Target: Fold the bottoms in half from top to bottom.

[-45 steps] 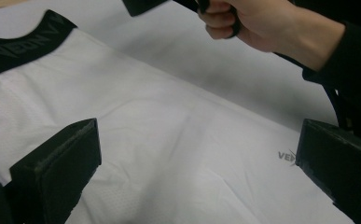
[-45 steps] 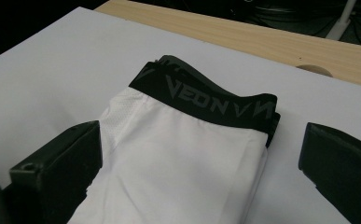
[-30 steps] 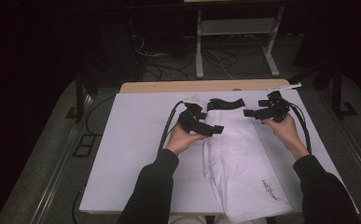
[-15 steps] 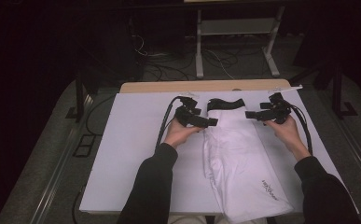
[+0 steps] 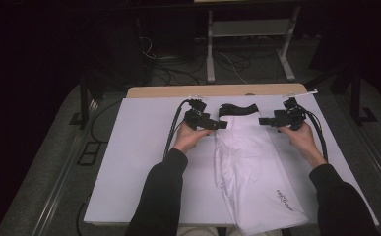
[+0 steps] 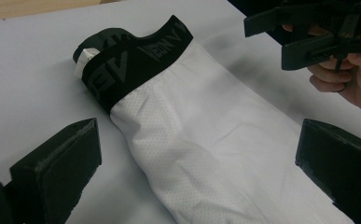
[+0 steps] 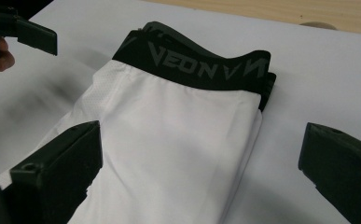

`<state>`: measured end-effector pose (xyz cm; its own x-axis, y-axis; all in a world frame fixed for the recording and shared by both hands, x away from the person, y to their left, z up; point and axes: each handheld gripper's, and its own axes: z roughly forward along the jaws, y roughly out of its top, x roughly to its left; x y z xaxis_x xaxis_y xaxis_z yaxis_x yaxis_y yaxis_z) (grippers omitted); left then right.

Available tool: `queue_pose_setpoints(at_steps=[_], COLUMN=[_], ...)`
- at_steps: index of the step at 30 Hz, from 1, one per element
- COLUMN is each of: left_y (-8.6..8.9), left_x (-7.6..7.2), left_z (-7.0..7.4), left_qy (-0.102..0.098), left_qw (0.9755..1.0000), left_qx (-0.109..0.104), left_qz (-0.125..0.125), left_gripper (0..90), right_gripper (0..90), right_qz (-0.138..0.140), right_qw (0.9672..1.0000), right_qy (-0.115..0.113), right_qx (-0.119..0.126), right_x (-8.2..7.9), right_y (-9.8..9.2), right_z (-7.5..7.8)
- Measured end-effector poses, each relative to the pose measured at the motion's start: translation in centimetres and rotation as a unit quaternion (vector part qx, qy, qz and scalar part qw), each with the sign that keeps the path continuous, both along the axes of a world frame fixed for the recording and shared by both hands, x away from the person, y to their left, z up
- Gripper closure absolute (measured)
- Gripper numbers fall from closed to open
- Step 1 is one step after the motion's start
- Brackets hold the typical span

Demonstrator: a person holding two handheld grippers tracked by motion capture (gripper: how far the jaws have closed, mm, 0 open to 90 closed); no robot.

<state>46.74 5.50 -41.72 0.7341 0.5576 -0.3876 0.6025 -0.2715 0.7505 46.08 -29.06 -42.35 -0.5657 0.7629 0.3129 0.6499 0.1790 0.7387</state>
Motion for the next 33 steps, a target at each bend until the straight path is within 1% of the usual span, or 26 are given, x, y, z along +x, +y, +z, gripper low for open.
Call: queue_pose_setpoints(at_steps=[2, 5, 7, 10, 11, 15, 20, 22, 23, 24, 25, 27, 28, 30, 33], left_y=[0.0, 0.2, 0.2, 0.3, 0.3, 0.1, -0.2, -0.3, -0.3, -0.3, -0.2, -0.3, -0.2, -0.3, -0.3], left_x=[0.3, 0.6, 0.8, 1.1, 1.2, 1.5, 2.0, 2.1, 2.2, 2.2, 2.3, 2.3, 2.4, 2.4, 2.5], left_z=[-0.4, -0.8, -1.1, -1.4, -1.5, -1.8, -2.0, -2.1, -2.1, -2.2, -2.2, -2.4, -2.5, -2.6, -2.9], left_qy=[0.007, 0.011, 0.015, 0.022, 0.023, 0.029, 0.039, 0.042, 0.044, 0.045, 0.047, 0.051, 0.054, 0.058, 0.062], left_qw=[1.0000, 0.9999, 0.9998, 0.9996, 0.9996, 0.9994, 0.9991, 0.9989, 0.9988, 0.9987, 0.9986, 0.9983, 0.9982, 0.9980, 0.9977], left_qx=[-0.002, -0.003, -0.005, -0.002, -0.001, -0.003, -0.004, -0.002, -0.004, -0.005, -0.006, -0.011, -0.011, -0.009, -0.013], left_qz=[0.005, 0.010, 0.015, 0.016, 0.016, 0.018, 0.019, 0.020, 0.020, 0.021, 0.022, 0.025, 0.024, 0.026, 0.024], left_gripper=[0.0, 0.0, 0.0, 0.0, 0.0, 0.0, 0.0, 0.0, 0.0, 0.2, 3.1, 4.9, 5.2, 7.4, 10.0], right_gripper=[0.0, 0.0, 2.3, 3.6, 4.3, 4.5, 7.5, 8.8, 9.1, 10.5, 12.9, 14.4, 15.8, 19.2, 25.4], right_qz=[0.000, 0.000, 0.002, 0.004, 0.006, 0.006, 0.010, 0.009, 0.008, 0.009, 0.009, 0.011, 0.012, 0.013, 0.016], right_qw=[1.0000, 0.9999, 0.9997, 0.9995, 0.9994, 0.9986, 0.9976, 0.9973, 0.9970, 0.9966, 0.9964, 0.9961, 0.9958, 0.9950, 0.9944], right_qy=[0.006, 0.016, 0.023, 0.031, 0.035, 0.051, 0.067, 0.072, 0.076, 0.081, 0.083, 0.087, 0.091, 0.098, 0.104], right_qx=[-0.001, 0.001, 0.003, 0.002, 0.002, -0.009, -0.011, -0.011, -0.013, -0.012, -0.013, -0.007, -0.005, -0.009, -0.002], right_x=[0.2, 0.4, 0.5, 0.7, 0.8, 1.3, 1.9, 2.1, 2.2, 2.2, 2.3, 2.3, 2.4, 2.5, 2.5], right_y=[-0.1, -0.2, -0.2, -0.3, -0.3, -0.2, -0.2, -0.2, -0.2, -0.2, -0.2, -0.3, -0.2, -0.2, -0.3], right_z=[-0.1, -0.2, -0.3, -0.5, -0.5, -0.8, -1.0, -1.1, -1.2, -1.3, -1.3, -1.4, -1.5, -1.7, -1.9])
